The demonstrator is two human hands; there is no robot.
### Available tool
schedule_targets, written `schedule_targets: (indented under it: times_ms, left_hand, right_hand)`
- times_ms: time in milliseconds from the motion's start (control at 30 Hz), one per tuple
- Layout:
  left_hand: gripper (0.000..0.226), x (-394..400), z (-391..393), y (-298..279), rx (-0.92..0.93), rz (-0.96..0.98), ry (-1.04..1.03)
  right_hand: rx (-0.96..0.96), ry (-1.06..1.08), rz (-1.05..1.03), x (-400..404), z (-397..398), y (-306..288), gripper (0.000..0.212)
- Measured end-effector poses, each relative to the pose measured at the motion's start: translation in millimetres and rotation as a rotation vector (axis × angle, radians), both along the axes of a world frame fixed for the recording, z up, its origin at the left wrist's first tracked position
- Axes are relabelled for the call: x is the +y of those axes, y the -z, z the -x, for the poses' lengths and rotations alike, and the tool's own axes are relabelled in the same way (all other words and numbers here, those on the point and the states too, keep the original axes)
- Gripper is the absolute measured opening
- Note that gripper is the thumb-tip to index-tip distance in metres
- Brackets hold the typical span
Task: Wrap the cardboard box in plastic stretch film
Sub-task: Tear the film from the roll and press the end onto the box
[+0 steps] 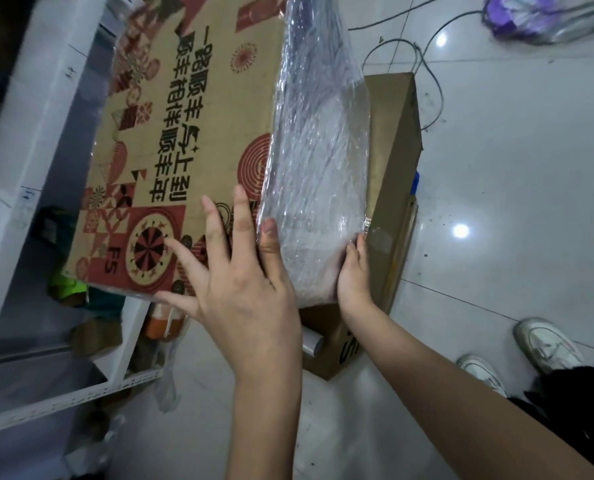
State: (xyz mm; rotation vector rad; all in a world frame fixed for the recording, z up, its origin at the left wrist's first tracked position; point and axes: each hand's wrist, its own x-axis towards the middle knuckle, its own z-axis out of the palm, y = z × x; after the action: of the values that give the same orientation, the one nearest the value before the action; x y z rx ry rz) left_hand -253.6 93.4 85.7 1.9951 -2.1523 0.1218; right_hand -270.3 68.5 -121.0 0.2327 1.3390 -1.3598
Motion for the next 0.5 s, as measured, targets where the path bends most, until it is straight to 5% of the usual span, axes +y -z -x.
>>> schedule_targets:
  times_ms: [333, 500]
  left_hand:
    - [0.047, 4, -1, -8, 0.039, -0.097, -0.017]
    - [0.043, 2, -8, -19, 0.199, -0.164, -0.023]
  right_hand:
    - [-0.237, -0.271, -0.210, 29, 25, -54, 0.040]
    - [-0.081, -0.645, -0.250, 65, 52, -116, 0.029]
